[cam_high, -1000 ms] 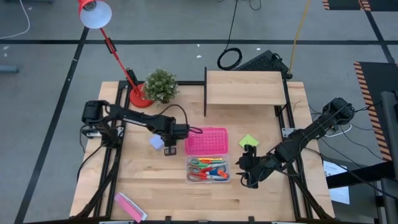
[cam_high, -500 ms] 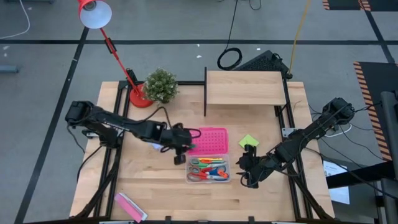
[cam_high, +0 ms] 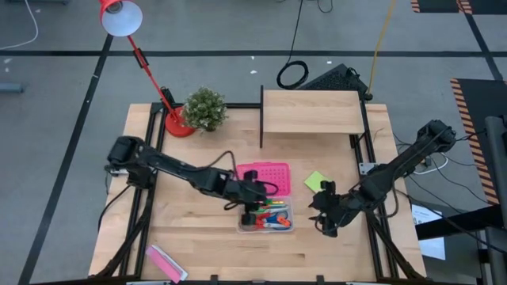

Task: Pack school essentials
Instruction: Put the green eraser into the pink supply box, then put the white sticky notes into the pink supply box

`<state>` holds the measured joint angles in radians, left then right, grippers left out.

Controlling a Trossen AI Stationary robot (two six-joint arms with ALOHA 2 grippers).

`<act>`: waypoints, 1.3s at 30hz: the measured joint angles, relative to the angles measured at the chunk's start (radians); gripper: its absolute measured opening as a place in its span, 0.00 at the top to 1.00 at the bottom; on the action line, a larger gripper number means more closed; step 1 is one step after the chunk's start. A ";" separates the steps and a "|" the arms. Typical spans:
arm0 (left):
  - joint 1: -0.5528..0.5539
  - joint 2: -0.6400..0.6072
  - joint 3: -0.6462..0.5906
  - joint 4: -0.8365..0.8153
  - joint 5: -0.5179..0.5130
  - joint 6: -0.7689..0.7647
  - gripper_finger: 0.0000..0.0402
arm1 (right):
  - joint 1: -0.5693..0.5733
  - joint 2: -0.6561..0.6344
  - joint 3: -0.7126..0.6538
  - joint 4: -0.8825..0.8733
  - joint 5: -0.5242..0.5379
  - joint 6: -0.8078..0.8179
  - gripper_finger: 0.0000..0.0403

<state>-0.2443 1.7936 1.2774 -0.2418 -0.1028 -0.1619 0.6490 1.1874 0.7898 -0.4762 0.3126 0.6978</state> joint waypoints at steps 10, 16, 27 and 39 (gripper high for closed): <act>0.000 0.241 0.190 -0.011 0.031 -0.036 0.77 | 0.010 -0.050 -0.001 -0.120 0.055 0.055 0.51; 0.000 0.290 0.205 -0.056 0.049 -0.062 0.77 | 0.006 -0.058 0.000 -0.127 0.058 0.051 0.51; 0.004 0.291 0.206 -0.072 0.049 -0.085 0.54 | -0.014 -0.060 0.000 -0.127 0.081 0.023 0.51; -0.078 0.087 0.206 -0.449 -0.194 -0.173 0.41 | -0.020 -0.060 0.000 -0.126 0.080 0.002 0.51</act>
<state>-0.3227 1.8807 1.4830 -0.6909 -0.2971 -0.3354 0.6289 1.1275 0.7895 -0.6020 0.3926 0.6994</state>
